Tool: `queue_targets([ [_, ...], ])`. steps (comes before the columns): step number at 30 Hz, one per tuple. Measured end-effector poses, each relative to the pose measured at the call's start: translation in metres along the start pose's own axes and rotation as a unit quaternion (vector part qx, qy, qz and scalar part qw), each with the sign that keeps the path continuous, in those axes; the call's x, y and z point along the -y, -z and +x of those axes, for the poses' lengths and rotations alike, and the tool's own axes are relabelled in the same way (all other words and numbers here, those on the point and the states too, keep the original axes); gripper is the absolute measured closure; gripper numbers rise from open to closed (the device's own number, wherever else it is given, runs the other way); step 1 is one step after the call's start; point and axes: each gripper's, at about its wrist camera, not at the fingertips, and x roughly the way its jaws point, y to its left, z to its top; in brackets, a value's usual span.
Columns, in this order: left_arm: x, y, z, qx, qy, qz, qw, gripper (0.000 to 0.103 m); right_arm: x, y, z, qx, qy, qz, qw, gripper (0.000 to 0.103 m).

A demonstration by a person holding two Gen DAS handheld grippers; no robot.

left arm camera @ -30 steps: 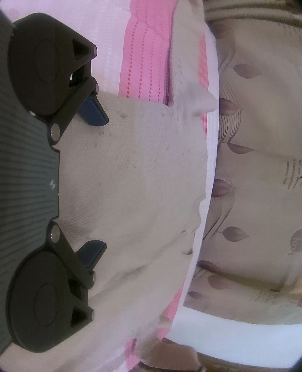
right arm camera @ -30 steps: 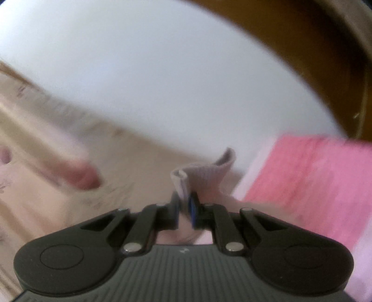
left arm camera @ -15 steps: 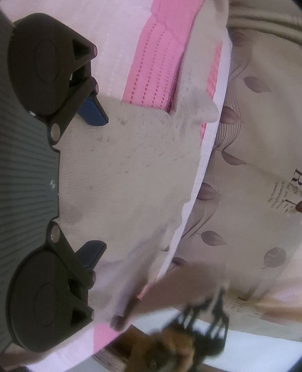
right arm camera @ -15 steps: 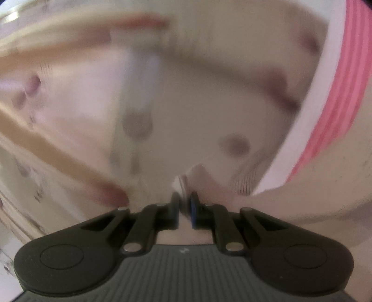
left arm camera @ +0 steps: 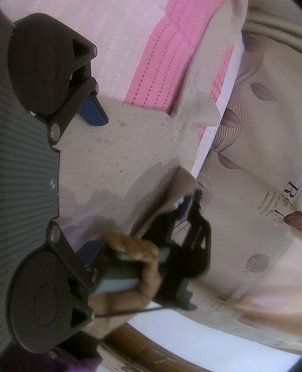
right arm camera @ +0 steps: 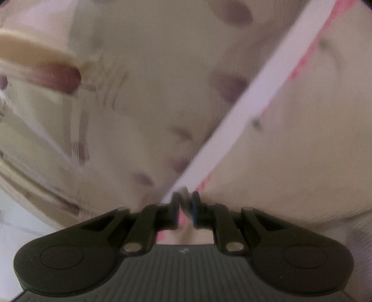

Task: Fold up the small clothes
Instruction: 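Carry the held sleeve across the sweater body and open the right gripper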

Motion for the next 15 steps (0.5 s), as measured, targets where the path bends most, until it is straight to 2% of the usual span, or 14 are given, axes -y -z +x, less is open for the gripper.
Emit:
queue_targets([
  [2, -0.001, 0.001, -0.002, 0.001, 0.002, -0.002, 1.0, 0.0, 0.002, 0.007, 0.011, -0.037, -0.003, -0.001, 0.999, 0.091],
  [4, -0.002, 0.001, -0.002, 0.002, 0.002, -0.006, 1.0, 0.0, 0.005, 0.015, 0.019, -0.091, -0.023, 0.008, 0.996, 0.088],
  [5, -0.002, 0.001, -0.002, 0.002, 0.002, -0.006, 1.0, 0.0, 0.005, 0.018, 0.023, -0.113, -0.025, 0.006, 0.993, 0.07],
  [6, -0.002, 0.001, -0.003, 0.002, 0.001, -0.004, 1.0, 0.0, 0.006, 0.02, 0.023, -0.129, -0.025, 0.002, 0.991, 0.057],
  [7, -0.002, 0.001, -0.003, 0.001, 0.0, -0.003, 1.0, 0.0, 0.004, 0.02, 0.02, -0.133, -0.029, -0.001, 0.991, 0.038],
  [8, -0.001, 0.002, -0.003, 0.001, -0.001, -0.001, 1.0, 0.0, 0.003, 0.018, 0.014, -0.13, -0.043, -0.004, 0.991, 0.031],
  [10, 0.0, 0.002, -0.004, 0.002, -0.003, -0.001, 1.0, 0.0, -0.003, 0.008, -0.005, -0.129, -0.087, -0.013, 0.988, 0.031],
  [13, 0.0, 0.002, -0.004, 0.002, -0.004, -0.001, 1.0, 0.0, -0.015, -0.003, -0.057, -0.085, -0.075, -0.063, 0.992, 0.031],
  [15, 0.001, 0.002, -0.003, 0.002, -0.006, 0.001, 1.0, 0.0, -0.019, 0.002, -0.096, -0.056, -0.043, -0.107, 0.992, 0.031],
])
